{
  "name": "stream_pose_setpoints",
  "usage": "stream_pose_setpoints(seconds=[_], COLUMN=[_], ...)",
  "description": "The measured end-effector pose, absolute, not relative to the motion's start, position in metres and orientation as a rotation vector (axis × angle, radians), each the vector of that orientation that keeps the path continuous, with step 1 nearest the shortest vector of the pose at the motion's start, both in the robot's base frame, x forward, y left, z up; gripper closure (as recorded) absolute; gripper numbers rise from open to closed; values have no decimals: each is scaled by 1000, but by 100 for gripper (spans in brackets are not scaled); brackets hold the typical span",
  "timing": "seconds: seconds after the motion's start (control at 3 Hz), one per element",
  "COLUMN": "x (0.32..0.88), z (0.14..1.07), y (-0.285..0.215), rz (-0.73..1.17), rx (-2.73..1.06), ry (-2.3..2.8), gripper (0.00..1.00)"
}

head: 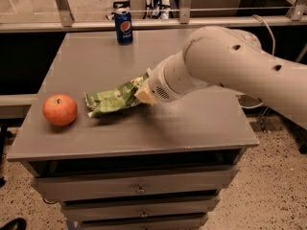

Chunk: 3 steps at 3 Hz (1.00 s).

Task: Move green jalapeno chip bag near apple

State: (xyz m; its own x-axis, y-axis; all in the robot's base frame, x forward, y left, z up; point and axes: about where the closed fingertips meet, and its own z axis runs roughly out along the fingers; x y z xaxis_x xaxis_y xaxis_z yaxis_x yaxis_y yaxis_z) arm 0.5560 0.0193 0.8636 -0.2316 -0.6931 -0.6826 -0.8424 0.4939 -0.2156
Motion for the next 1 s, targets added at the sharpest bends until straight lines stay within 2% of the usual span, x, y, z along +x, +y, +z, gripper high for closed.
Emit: stream_pose_setpoints(seconds=[0.33, 0.67, 1.0], x=[550, 542, 539], z=[865, 864, 858], y=[32, 44, 49], rz=[318, 389, 434], rx=[-1257, -1264, -1279], ry=[1997, 2011, 2030], gripper=[100, 82, 59])
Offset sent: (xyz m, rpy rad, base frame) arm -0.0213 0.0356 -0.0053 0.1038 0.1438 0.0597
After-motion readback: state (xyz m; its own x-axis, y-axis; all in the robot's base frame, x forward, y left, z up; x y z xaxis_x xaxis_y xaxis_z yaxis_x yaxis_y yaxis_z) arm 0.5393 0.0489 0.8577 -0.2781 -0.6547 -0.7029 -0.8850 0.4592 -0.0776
